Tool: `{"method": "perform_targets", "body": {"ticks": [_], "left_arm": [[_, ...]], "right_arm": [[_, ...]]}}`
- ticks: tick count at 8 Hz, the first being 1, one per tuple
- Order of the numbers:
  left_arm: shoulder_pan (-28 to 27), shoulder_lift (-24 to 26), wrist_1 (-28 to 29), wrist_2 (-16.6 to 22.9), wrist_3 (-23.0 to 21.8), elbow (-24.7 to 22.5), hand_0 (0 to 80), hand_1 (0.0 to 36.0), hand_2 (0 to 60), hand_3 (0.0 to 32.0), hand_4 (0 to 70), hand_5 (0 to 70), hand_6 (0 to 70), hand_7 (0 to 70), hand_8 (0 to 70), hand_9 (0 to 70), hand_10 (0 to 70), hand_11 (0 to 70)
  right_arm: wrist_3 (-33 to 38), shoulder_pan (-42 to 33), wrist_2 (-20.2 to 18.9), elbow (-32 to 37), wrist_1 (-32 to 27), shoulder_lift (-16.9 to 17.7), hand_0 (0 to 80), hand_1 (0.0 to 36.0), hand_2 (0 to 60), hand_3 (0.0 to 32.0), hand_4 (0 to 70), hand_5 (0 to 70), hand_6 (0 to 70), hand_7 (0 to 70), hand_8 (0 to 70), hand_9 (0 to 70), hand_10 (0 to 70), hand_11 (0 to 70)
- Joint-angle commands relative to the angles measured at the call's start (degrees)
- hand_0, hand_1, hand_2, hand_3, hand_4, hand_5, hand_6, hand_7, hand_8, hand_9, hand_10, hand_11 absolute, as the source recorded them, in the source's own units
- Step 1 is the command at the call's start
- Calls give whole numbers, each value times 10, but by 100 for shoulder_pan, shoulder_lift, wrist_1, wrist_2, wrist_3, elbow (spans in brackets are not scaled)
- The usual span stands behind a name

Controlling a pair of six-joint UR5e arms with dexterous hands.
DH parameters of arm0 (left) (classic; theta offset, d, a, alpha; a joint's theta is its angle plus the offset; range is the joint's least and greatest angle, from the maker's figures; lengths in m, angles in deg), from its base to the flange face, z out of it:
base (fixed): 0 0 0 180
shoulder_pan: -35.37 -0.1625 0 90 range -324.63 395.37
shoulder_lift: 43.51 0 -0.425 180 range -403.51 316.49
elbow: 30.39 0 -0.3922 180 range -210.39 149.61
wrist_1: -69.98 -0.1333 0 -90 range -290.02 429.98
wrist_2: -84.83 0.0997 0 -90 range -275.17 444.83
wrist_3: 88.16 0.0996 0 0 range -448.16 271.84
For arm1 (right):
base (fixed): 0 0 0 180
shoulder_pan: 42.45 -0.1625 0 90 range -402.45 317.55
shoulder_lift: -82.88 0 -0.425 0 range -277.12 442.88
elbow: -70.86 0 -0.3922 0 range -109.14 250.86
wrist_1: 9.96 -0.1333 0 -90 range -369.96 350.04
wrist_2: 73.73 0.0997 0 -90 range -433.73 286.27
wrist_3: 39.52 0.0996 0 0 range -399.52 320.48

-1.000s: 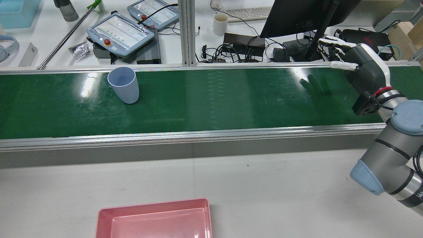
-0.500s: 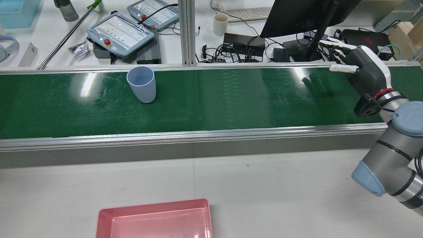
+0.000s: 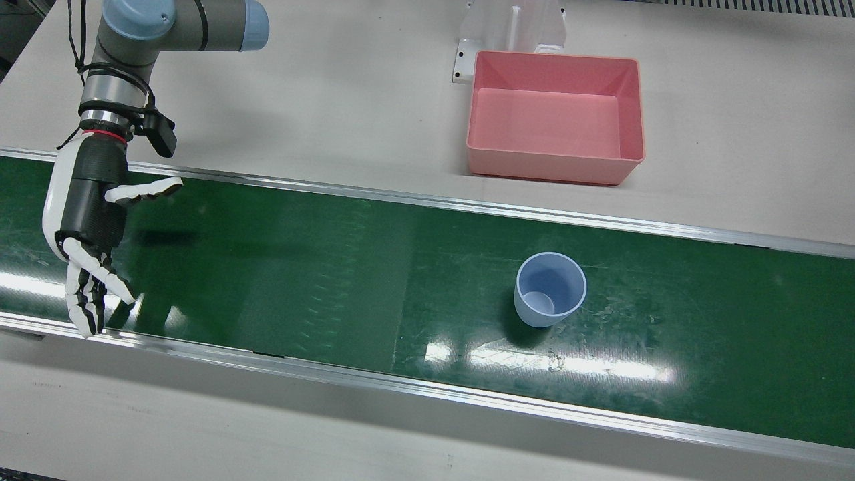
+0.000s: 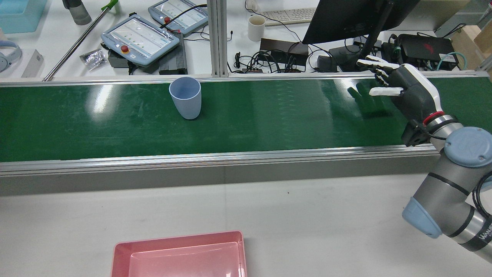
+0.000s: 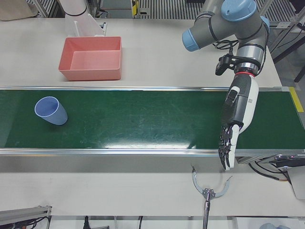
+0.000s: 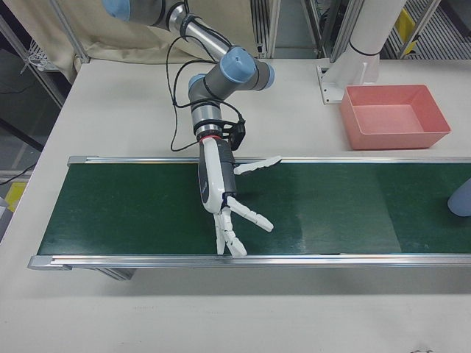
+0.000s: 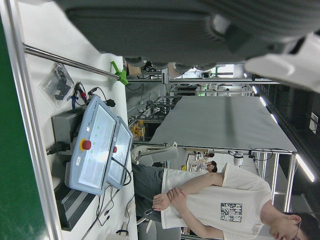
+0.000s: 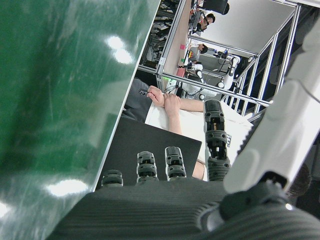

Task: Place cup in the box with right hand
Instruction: 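Hold the open right hand beside the belt as the blue cup approaches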

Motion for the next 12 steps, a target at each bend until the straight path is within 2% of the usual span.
{"method": "perform_targets", "body": {"ticks": [1,4,6,9,12], "left_arm": [[0,0,0,0,0,0,0,0,0,0,0,0,0,0,0,0,0,0],[0,0,0,0,0,0,0,0,0,0,0,0,0,0,0,0,0,0],[0,0,0,0,0,0,0,0,0,0,0,0,0,0,0,0,0,0],[0,0,0,0,0,0,0,0,0,0,0,0,0,0,0,0,0,0],[0,0,0,0,0,0,0,0,0,0,0,0,0,0,0,0,0,0]], "right_arm": [[-48,43,-3,-14,0,-5,474,51,0,104,229,39,32,194,78,103,13,27],[-118,-1,-3,-5,0,-5,474,52,0,90,247,38,35,206,78,107,12,25],[-171,-1,-3,12,0,-23,471,49,0,92,225,39,33,194,79,103,15,30],[-355,43,-3,4,0,-102,474,51,0,76,271,37,37,213,79,109,14,28],[-715,43,-3,-14,0,-102,477,59,0,74,285,37,38,221,77,110,8,19]]}}
